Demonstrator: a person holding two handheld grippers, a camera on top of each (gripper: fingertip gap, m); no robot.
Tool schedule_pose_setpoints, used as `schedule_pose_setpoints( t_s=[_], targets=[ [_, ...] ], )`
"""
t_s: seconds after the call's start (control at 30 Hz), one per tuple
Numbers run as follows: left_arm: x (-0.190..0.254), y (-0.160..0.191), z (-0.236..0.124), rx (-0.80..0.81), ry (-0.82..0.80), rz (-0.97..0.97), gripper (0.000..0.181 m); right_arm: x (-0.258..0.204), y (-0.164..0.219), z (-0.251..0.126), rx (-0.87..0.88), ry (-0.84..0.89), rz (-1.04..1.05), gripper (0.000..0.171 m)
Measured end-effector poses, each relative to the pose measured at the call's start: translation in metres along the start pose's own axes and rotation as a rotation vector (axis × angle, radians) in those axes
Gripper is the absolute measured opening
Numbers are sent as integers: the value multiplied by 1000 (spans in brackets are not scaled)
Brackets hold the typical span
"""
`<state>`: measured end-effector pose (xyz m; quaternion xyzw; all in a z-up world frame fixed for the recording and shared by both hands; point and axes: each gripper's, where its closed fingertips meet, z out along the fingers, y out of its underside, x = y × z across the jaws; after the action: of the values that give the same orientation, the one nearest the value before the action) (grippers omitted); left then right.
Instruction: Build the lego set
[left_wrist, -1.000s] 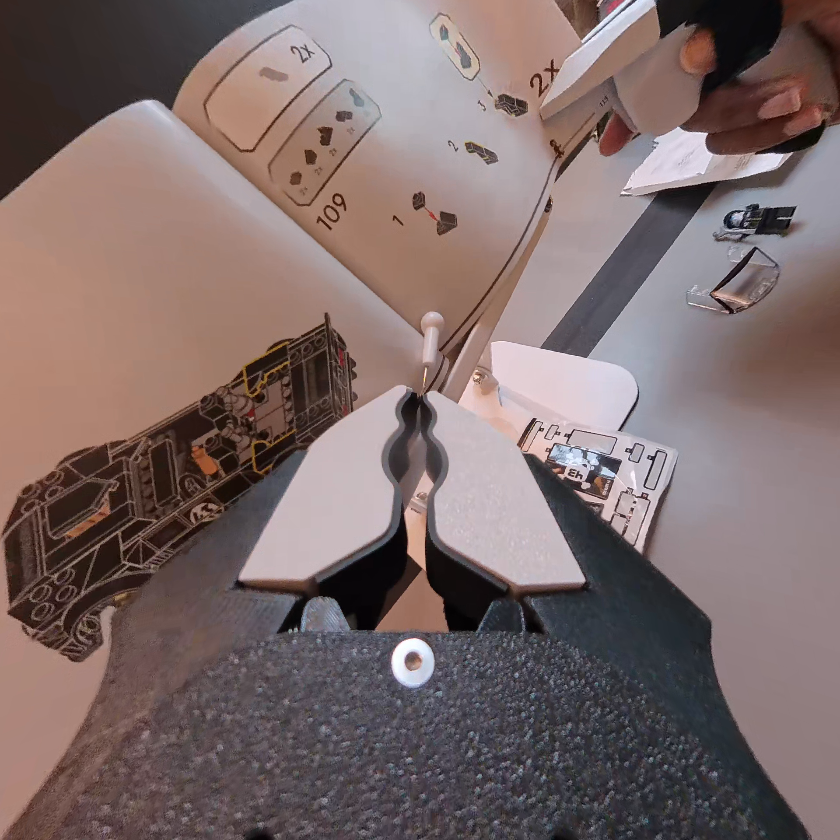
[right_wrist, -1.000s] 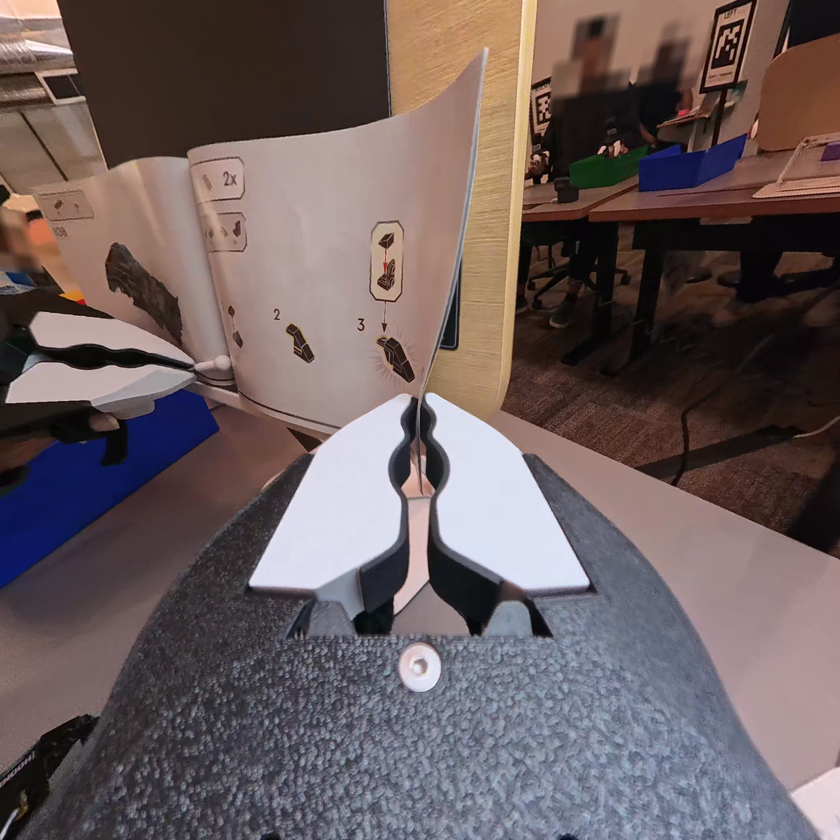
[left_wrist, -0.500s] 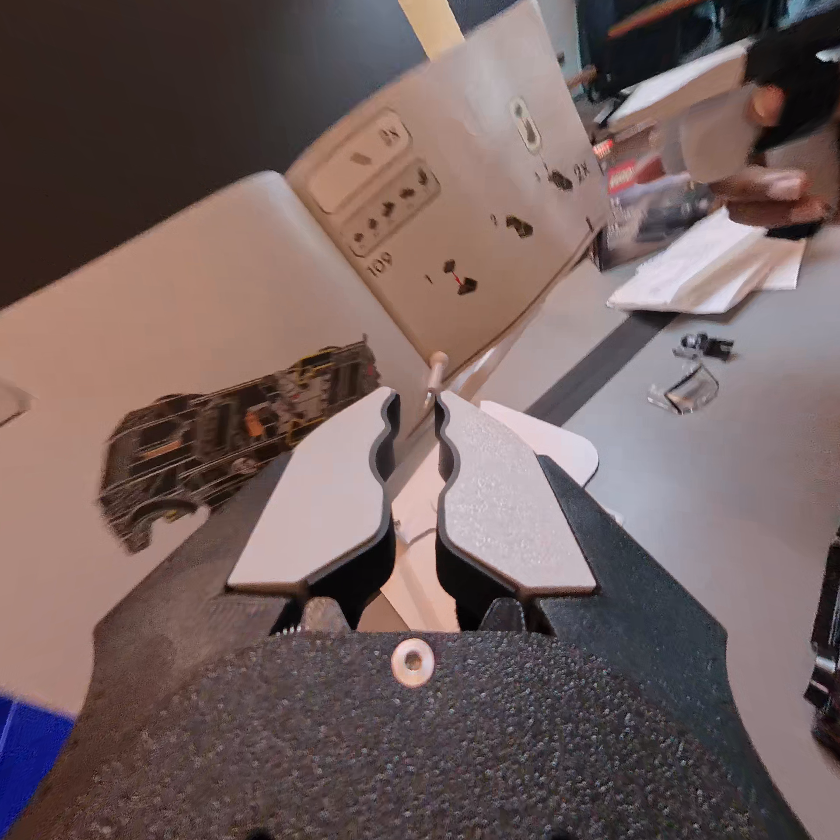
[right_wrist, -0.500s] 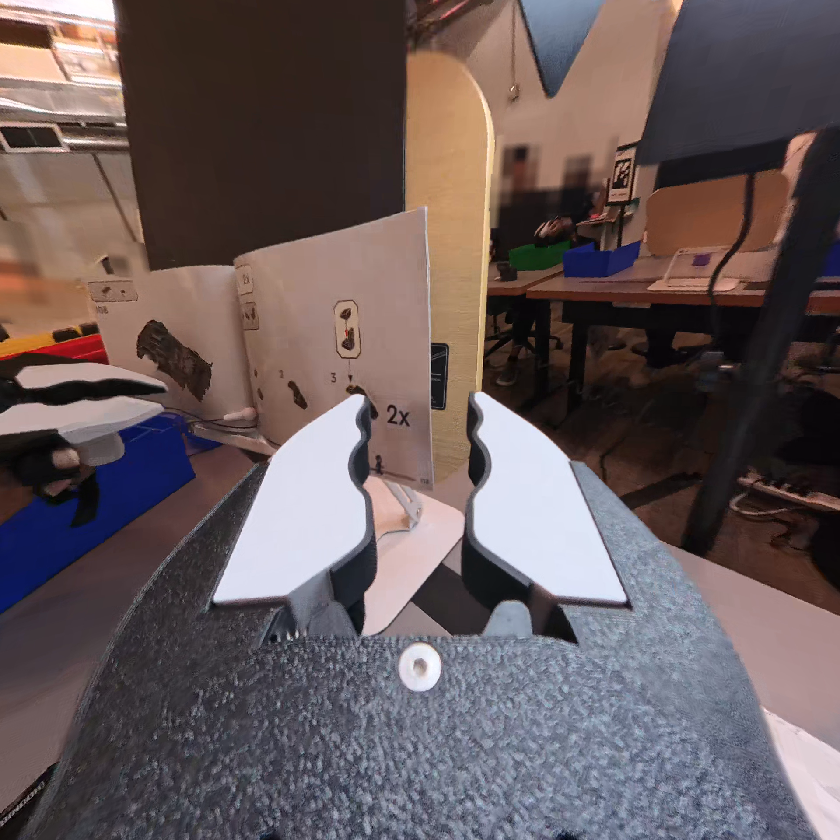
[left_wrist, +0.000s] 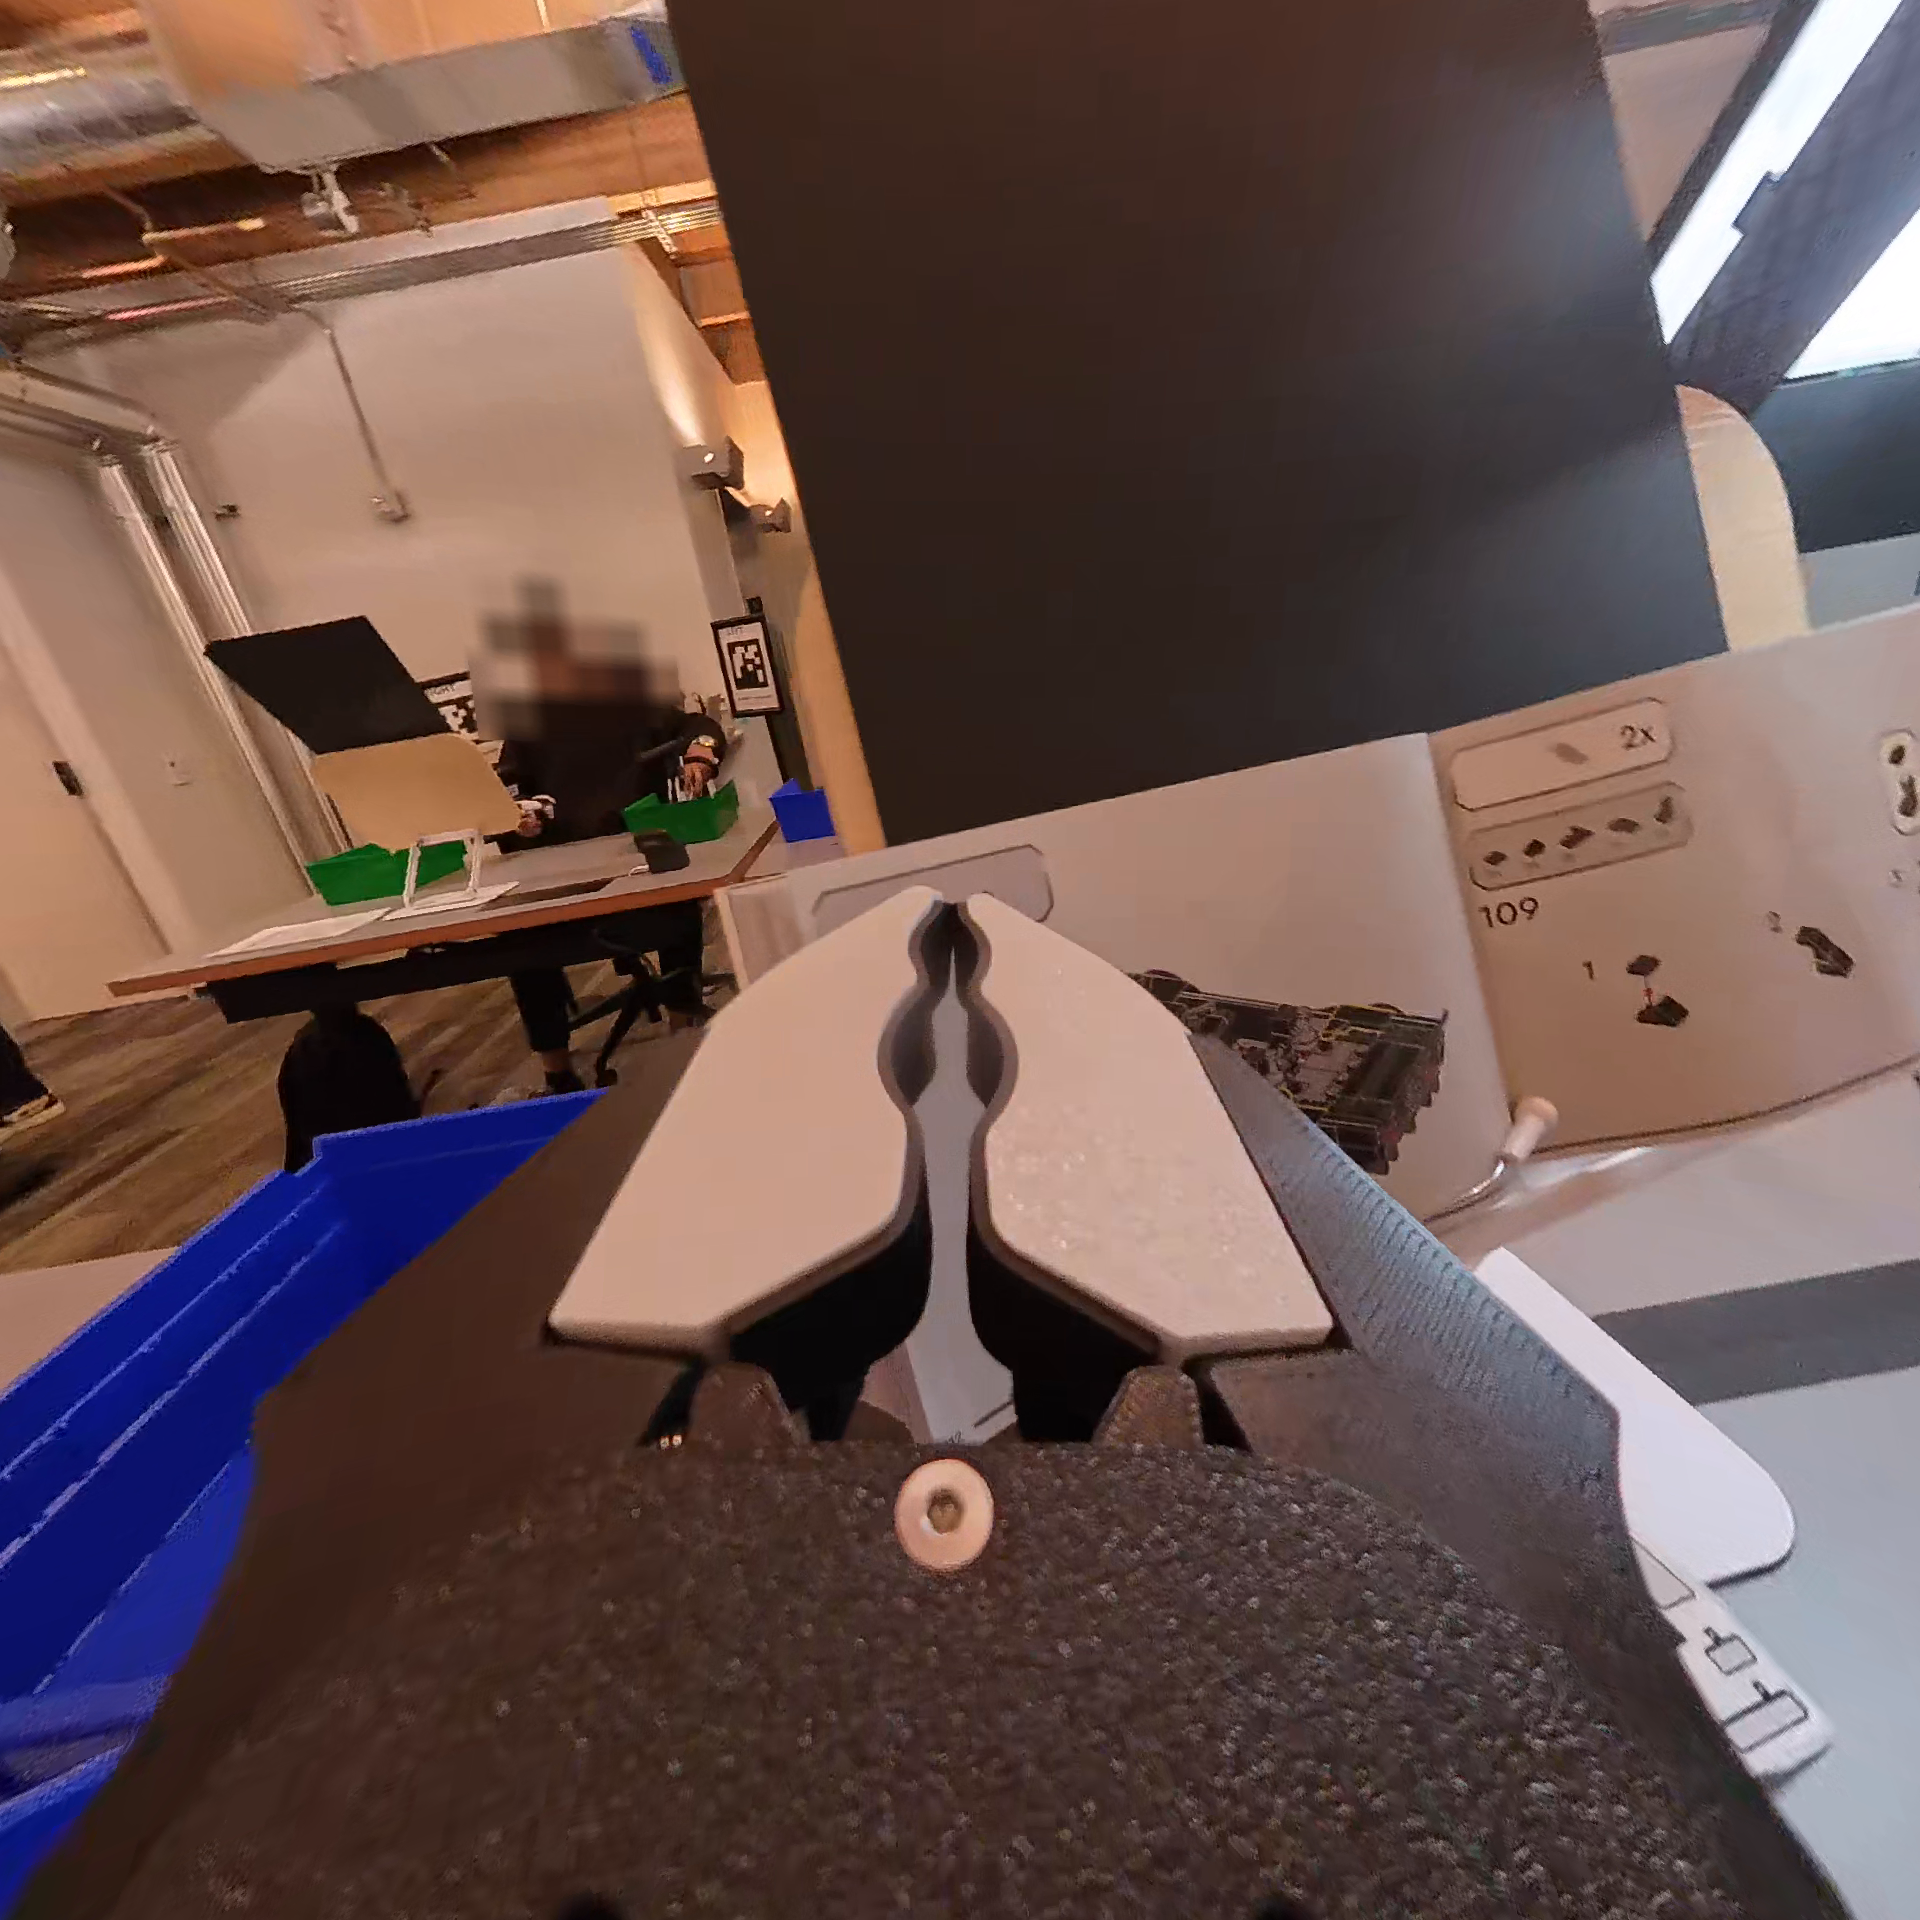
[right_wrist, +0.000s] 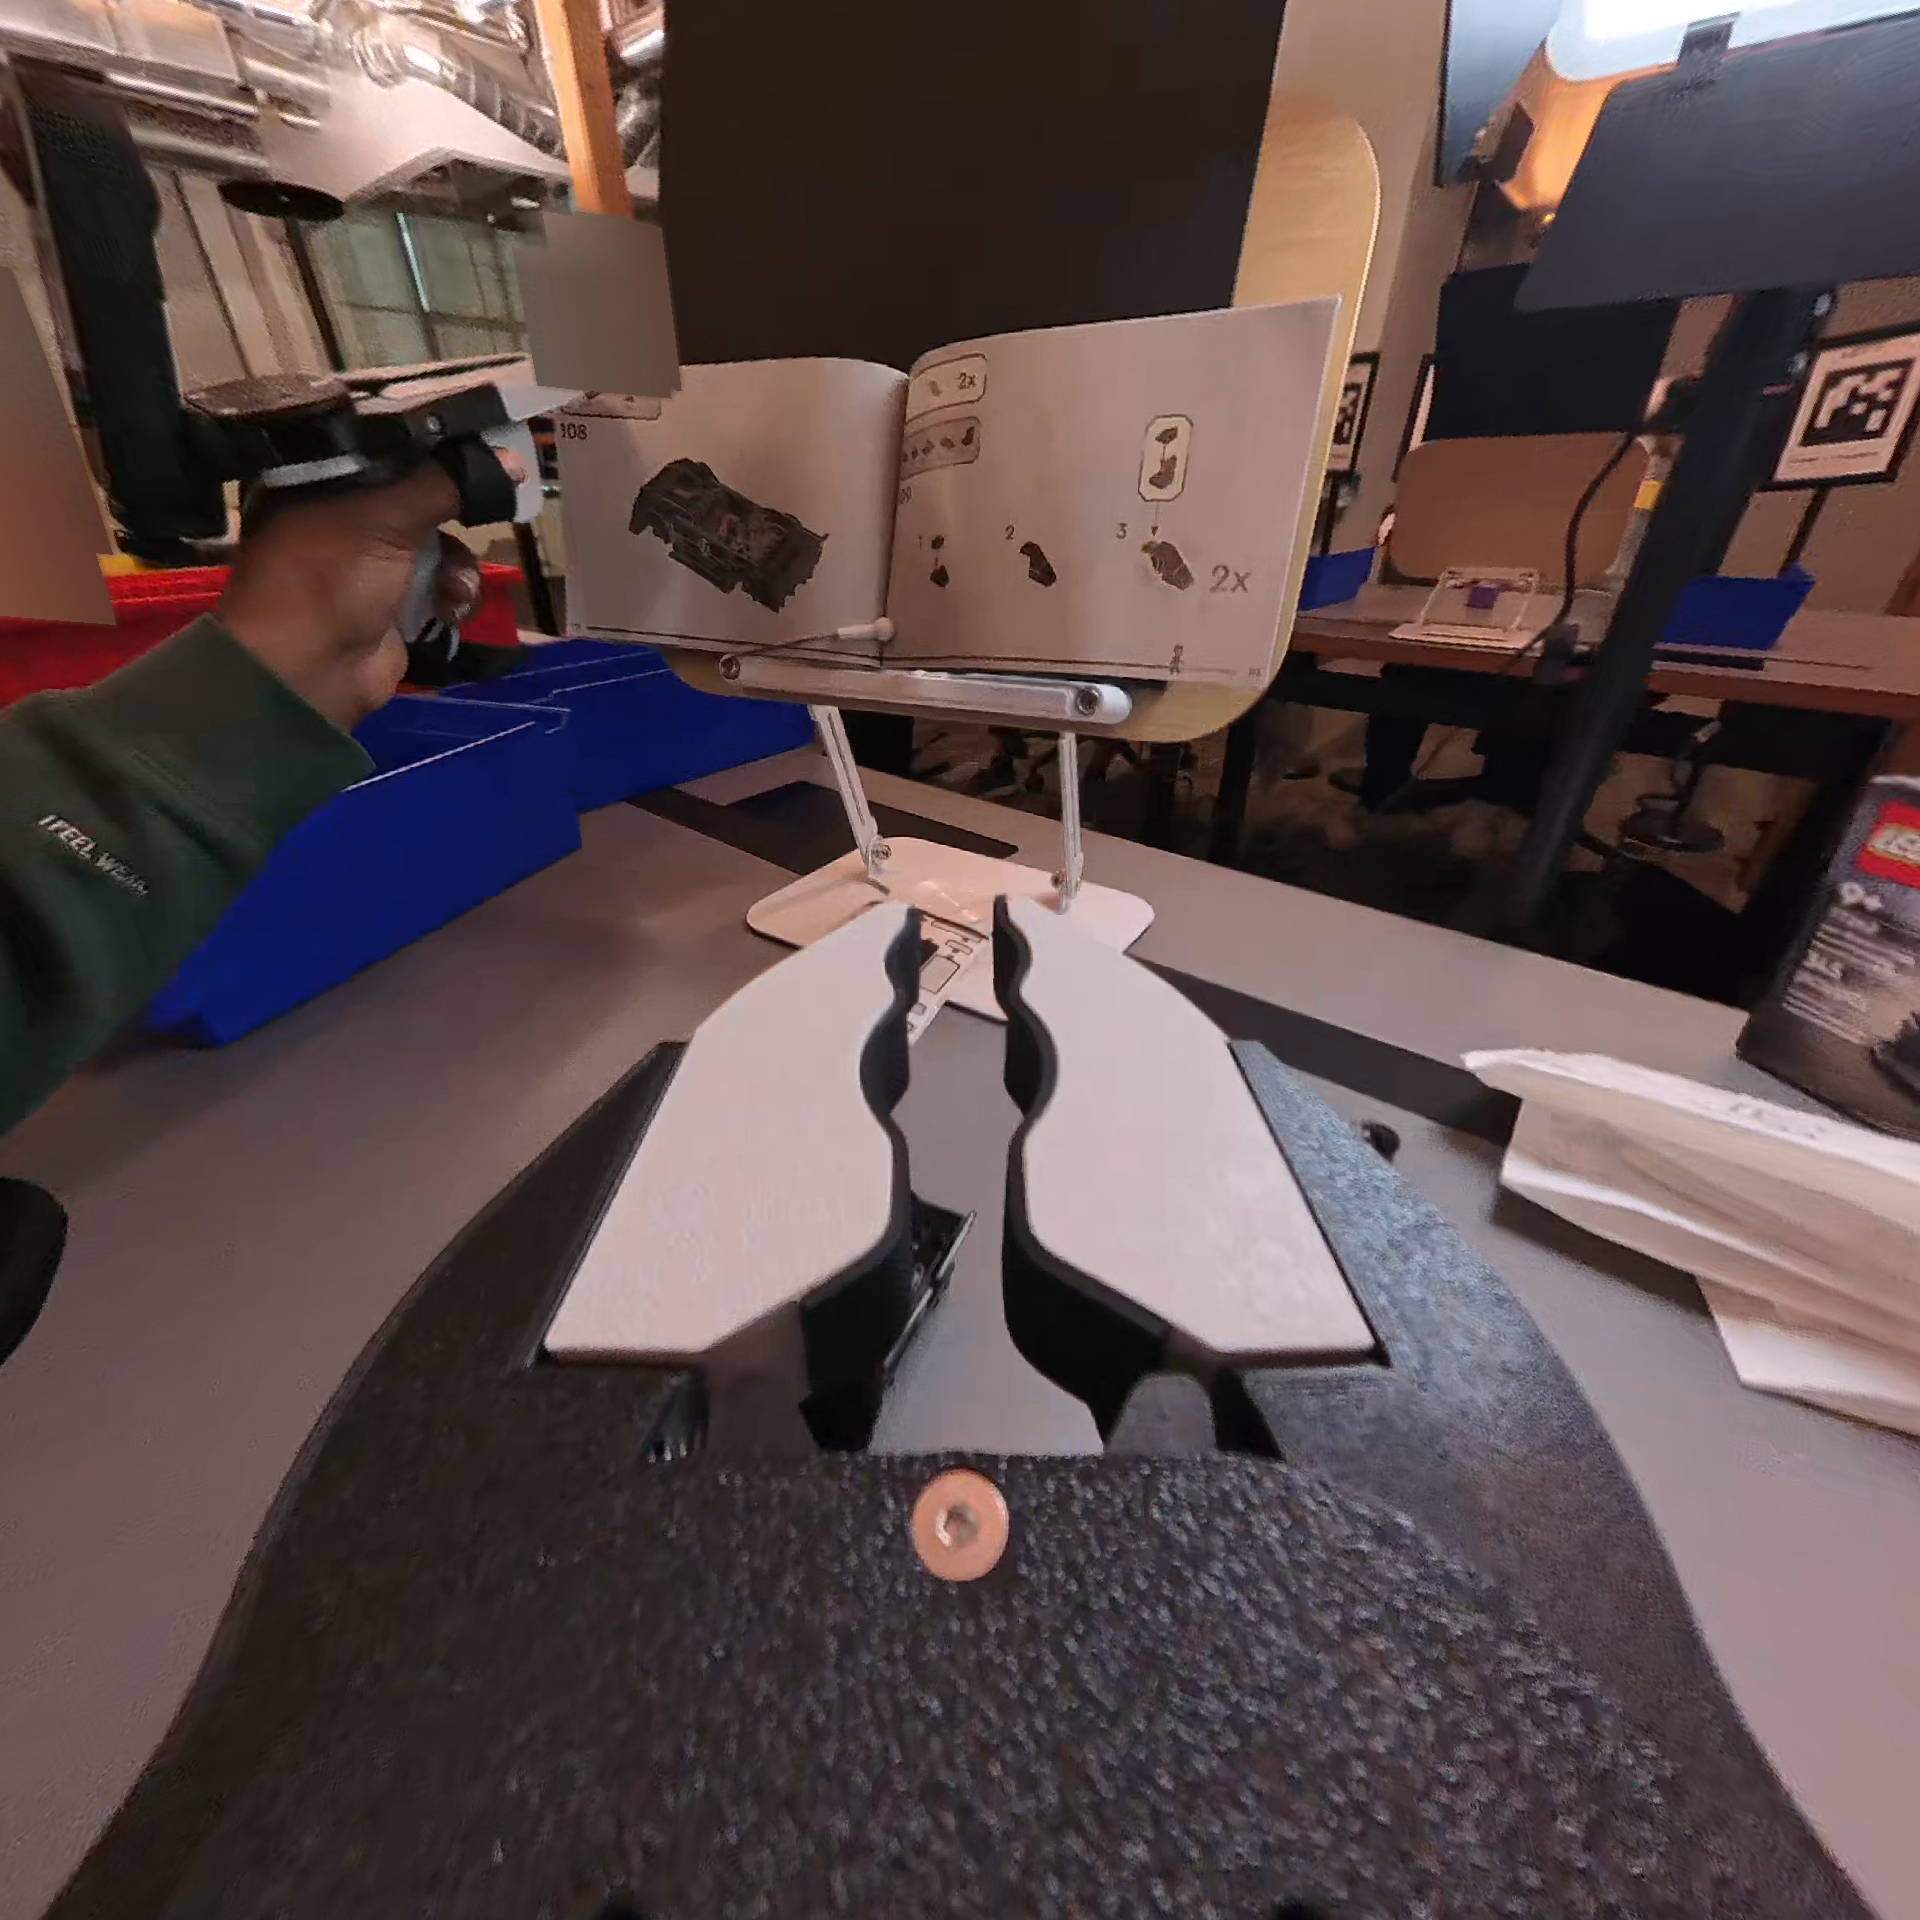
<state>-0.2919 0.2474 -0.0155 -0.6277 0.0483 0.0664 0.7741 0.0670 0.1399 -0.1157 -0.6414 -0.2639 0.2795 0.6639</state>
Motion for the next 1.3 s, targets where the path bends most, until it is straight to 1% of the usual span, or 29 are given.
schedule_pose_setpoints(
  t_s=[0.1,0.23,0.3,0.37,0.43,0.47,0.5,0.57,0.63,0.67,0.7,0.77,0.83,0.9,0.97,1.07,1.1,1.17,1.27,1.3],
  targets=[
    [-2,5,1,0,-10,-12,0,1,11,-14,20,55,20,10],
    [10,11,-2,-15,32,-21,0,11,26,-14,3,101,-20,10],
    [33,16,-5,-38,110,-33,0,10,32,-13,-8,96,-53,9],
    [69,20,-11,-73,232,-22,0,7,37,-12,-24,83,-75,8],
    [102,14,-22,-90,358,7,0,5,38,-12,-25,80,-88,6],
    [108,6,-29,-96,385,39,1,5,37,-13,-19,81,-88,5],
    [108,-5,-37,-96,402,63,1,5,35,-14,-12,82,-85,5],
    [86,-34,-55,-84,400,73,0,5,33,-17,-6,86,-76,5],
    [39,-52,-74,-103,337,93,0,4,32,-20,-1,85,-67,5],
    [12,-49,-82,-162,313,110,0,4,31,-21,2,83,-64,5],
    [-17,-38,-90,-256,291,126,1,4,30,-22,2,81,-60,5],
    [-79,-15,-104,-384,196,143,1,5,29,-22,7,76,-49,5],
    [-127,30,-123,-602,172,138,1,5,28,-21,13,75,-37,6],
    [-154,74,-142,-779,167,166,0,5,29,-21,14,77,-39,8],
    [-167,113,-158,-919,188,203,0,6,30,-21,10,89,-57,12],
    [-175,158,-170,-1071,234,203,1,8,32,-21,5,113,-74,19],
    [-174,170,-171,-1118,252,176,9,8,33,-20,2,118,-76,20],
    [-171,186,-164,-1161,283,146,13,9,38,-18,-18,125,-83,21],
    [-162,209,-155,-1255,360,140,34,10,47,-15,-45,141,-134,23],
    [-156,214,-152,-1266,406,128,37,10,50,-14,-53,147,-154,24]
  ],
)
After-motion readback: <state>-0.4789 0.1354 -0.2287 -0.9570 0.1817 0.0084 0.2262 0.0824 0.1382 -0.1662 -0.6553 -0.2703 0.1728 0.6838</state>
